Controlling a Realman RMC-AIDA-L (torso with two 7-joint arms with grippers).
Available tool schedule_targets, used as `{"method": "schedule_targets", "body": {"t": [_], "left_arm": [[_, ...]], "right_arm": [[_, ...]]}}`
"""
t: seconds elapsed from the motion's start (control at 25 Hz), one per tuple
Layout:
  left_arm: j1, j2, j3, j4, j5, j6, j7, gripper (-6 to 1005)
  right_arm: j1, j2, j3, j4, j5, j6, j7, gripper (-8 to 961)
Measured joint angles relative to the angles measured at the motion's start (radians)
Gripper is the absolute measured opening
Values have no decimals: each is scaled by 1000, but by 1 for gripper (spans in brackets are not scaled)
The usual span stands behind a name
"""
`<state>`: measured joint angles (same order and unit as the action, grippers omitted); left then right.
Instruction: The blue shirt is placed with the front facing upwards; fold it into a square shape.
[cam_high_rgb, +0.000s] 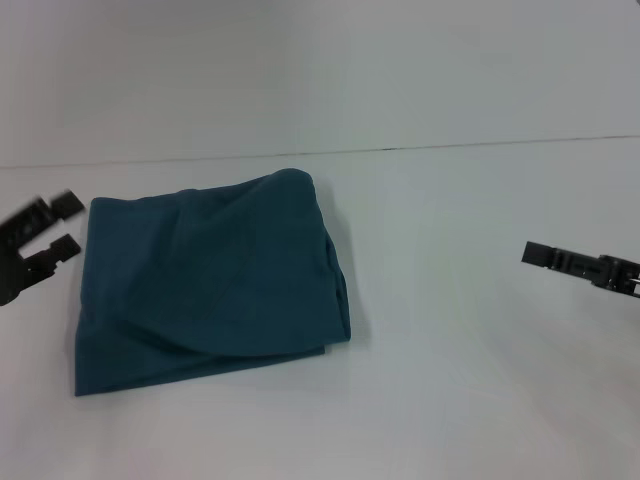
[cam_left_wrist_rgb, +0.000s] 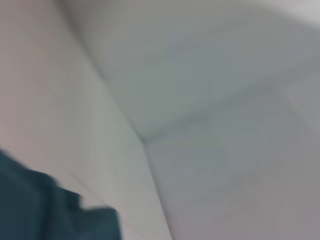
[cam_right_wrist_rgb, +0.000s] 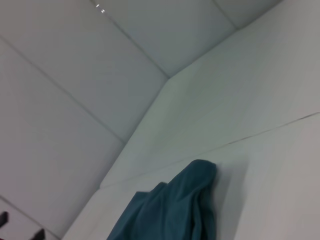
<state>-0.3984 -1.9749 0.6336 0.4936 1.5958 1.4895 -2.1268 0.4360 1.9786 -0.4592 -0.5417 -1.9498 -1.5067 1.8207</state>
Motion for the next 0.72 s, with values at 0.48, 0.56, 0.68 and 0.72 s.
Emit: {"method": "schedule_targets", "body": {"t": [0.48,0.56,0.68,0.72], "left_arm": [[33,-36,4,158,182,240,445,921],[41,-40,0,160,210,224,424,920],[59,-46,-9,149,237,189,369,919],[68,-54,-9,151,239,194,371,919]], "right_arm": [[32,86,-70,-75,8,-117,-435,646],[36,98,-70,-89,10,-137,-442,646],[43,105,-83,-80,7,-163,-437,646],[45,106,-98,-71,6,-175,-439,646]]}}
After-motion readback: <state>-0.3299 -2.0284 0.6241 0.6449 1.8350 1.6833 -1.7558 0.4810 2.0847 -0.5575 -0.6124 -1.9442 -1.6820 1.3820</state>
